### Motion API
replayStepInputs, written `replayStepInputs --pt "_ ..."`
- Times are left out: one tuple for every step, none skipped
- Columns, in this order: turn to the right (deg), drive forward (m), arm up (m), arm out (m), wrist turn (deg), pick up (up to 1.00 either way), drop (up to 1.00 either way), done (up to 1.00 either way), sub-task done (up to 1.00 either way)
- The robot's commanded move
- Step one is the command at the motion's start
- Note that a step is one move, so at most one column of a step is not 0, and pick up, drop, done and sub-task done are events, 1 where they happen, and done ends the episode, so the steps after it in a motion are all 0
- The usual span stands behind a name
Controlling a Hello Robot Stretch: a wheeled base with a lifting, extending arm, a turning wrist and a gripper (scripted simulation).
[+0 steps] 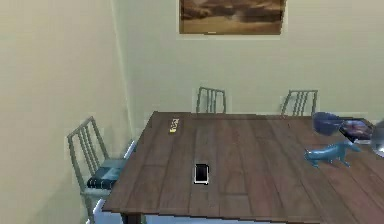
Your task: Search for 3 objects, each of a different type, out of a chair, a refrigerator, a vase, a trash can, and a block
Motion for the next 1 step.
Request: replayStepInputs --pt "-9.0 0.00 0.00 0.00 0.0 0.00 0.00 0.00 0.00"
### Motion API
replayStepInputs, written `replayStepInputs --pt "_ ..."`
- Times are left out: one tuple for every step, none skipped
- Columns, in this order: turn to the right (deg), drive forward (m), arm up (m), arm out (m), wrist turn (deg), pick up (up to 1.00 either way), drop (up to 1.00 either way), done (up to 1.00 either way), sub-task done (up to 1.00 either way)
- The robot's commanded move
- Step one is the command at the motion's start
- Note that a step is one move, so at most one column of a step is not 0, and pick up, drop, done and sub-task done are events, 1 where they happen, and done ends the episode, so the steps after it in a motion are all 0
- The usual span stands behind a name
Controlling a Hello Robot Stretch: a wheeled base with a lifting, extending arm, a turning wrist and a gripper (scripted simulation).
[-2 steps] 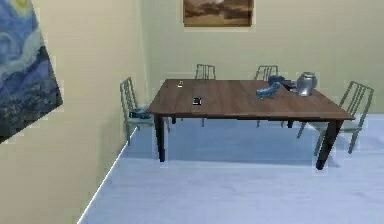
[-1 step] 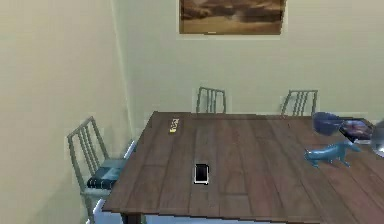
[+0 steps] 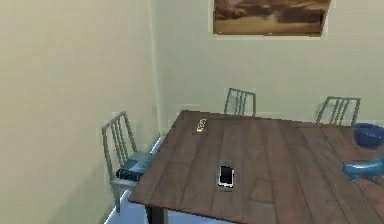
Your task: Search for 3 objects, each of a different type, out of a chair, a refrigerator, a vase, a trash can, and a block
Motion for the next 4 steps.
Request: replayStepInputs --pt "0.0 0.35 0.00 0.00 0.0 0.00 0.00 0.00 0.00" --pt "-18.0 0.00 0.00 0.00 0.0 0.00 0.00 0.00 0.00" --pt "0.0 0.00 0.00 0.00 0.0 0.00 0.00 0.00 1.00" --pt "45.0 0.00 0.00 0.00 0.0 0.00 0.00 0.00 0.00"
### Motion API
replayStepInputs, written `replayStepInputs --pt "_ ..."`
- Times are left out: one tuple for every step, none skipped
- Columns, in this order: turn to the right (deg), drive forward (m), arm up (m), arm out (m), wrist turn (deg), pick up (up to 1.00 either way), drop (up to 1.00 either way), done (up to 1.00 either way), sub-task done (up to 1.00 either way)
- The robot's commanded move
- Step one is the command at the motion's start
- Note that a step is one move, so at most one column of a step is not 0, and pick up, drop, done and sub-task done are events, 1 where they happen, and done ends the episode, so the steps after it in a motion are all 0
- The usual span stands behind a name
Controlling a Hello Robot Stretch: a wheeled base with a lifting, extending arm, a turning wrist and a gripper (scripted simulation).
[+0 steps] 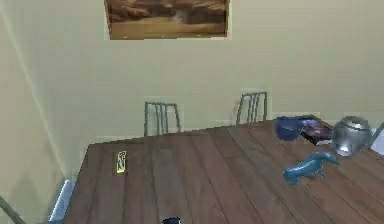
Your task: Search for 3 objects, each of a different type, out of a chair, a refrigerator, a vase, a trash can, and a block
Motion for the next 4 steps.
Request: replayStepInputs --pt "45.0 0.00 0.00 0.00 0.0 0.00 0.00 0.00 0.00" --pt "27.0 0.00 0.00 0.00 0.0 0.00 0.00 0.00 0.00" --pt "0.0 0.75 0.00 0.00 0.0 0.00 0.00 0.00 0.00" --pt "-45.0 0.00 0.00 0.00 0.0 0.00 0.00 0.00 0.00"
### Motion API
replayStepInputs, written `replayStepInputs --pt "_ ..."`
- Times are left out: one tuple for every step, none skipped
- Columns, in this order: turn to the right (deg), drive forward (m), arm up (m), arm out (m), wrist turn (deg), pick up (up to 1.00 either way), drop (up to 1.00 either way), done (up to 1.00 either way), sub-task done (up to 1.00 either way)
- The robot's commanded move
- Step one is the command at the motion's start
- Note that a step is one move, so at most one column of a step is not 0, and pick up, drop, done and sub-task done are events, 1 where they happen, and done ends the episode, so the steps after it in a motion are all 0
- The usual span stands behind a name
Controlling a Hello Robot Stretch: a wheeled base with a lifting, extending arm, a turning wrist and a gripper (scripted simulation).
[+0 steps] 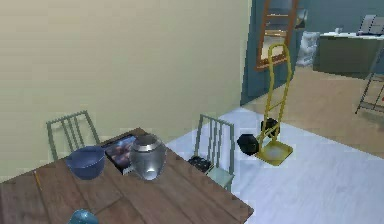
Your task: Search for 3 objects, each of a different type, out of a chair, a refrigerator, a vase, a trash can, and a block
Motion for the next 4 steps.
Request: replayStepInputs --pt "-12.0 0.00 0.00 0.00 0.0 0.00 0.00 0.00 0.00" --pt "0.0 0.00 0.00 0.00 0.0 0.00 0.00 0.00 1.00" --pt "45.0 0.00 0.00 0.00 0.0 0.00 0.00 0.00 0.00" --pt "24.0 0.00 0.00 0.00 0.0 0.00 0.00 0.00 0.00"
